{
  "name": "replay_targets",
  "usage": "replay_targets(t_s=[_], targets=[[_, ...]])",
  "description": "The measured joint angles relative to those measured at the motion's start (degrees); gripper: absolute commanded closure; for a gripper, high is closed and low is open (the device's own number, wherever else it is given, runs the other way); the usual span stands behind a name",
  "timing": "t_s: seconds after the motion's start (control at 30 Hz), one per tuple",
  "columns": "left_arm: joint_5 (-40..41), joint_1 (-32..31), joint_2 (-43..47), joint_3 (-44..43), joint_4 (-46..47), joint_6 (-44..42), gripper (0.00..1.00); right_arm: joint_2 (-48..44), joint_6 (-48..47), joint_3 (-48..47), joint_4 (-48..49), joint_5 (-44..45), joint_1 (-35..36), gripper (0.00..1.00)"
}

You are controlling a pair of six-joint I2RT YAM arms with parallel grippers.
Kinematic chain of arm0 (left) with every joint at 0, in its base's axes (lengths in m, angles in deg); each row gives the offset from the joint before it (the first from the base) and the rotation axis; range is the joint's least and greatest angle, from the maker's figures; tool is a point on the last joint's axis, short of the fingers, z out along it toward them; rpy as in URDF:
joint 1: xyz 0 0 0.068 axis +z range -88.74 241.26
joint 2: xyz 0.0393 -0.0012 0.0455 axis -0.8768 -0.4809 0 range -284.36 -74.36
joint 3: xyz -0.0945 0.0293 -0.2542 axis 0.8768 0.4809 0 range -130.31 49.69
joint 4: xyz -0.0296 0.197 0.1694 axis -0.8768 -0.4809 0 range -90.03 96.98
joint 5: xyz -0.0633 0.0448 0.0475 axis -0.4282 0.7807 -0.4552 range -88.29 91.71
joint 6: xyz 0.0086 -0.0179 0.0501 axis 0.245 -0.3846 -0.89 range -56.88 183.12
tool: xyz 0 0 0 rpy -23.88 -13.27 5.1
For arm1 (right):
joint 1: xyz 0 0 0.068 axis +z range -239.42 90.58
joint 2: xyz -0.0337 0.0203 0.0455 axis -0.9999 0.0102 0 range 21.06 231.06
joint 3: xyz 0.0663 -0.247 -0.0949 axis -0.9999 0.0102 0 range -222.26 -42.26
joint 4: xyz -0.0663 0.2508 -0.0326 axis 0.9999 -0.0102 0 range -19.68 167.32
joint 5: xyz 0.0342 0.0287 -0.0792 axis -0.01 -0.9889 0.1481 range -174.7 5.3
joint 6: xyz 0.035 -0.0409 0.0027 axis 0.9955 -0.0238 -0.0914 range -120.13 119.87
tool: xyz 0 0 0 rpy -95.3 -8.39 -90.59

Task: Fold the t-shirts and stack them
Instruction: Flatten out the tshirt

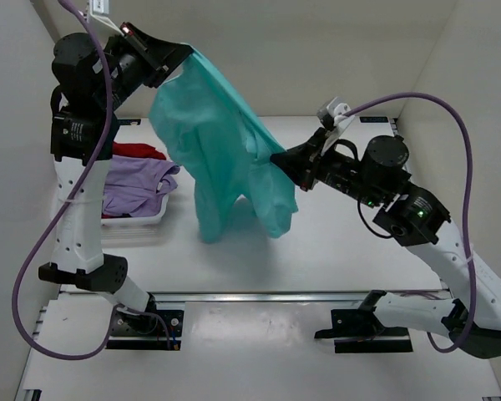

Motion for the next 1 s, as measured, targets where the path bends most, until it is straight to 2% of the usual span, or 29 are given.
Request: replay_targets(t_s=[0.17,0.23,0.3,0.47,0.5,0.63,0.77,0.87,1.0], targets=[[-1.2,-2.4,-2.4,-4.9,4.1,-0.6,1.0,-0.5,3.5,-2.6,-3.5,-10.6,-6.0,1.0],[-2.3,-3.3,-2.8,-4.0,6.6,-0.5,1.0,-0.9,4.1,-3.2,-4.4,-15.2,-12.1,1.0],[-3.8,-5.3,-3.3,-3.0,7.8,-0.7,1.0,-2.3,4.3,-2.9,-5.7,-19.3,-21.6,1.0],[-8.0,-15.5,-4.2,1.6,7.1,-2.3,1.0,-10.1,4.7,1.3,-5.9,-33.2,-53.2,1.0],[-8.6,-18.2,-4.1,3.5,6.8,-2.6,1.0,-11.1,4.7,1.3,-6.0,-33.8,-55.6,1.0],[-10.6,-26.3,-3.2,13.1,7.4,-0.8,1.0,-12.2,2.6,-1.9,-9.0,-37.1,-53.2,1.0],[-12.3,-29.4,-2.9,19.2,8.4,3.7,1.0,-10.4,-0.2,-6.8,-10.1,-38.4,-58.9,1.0],[-12.2,-28.3,-2.4,20.5,9.4,6.6,1.0,-6.3,0.2,-8.4,-6.8,-38.2,-58.5,1.0],[-7.0,-19.6,3.5,28.2,10.7,12.0,1.0,6.2,3.8,-10.7,0.6,-38.3,-55.1,1.0]])
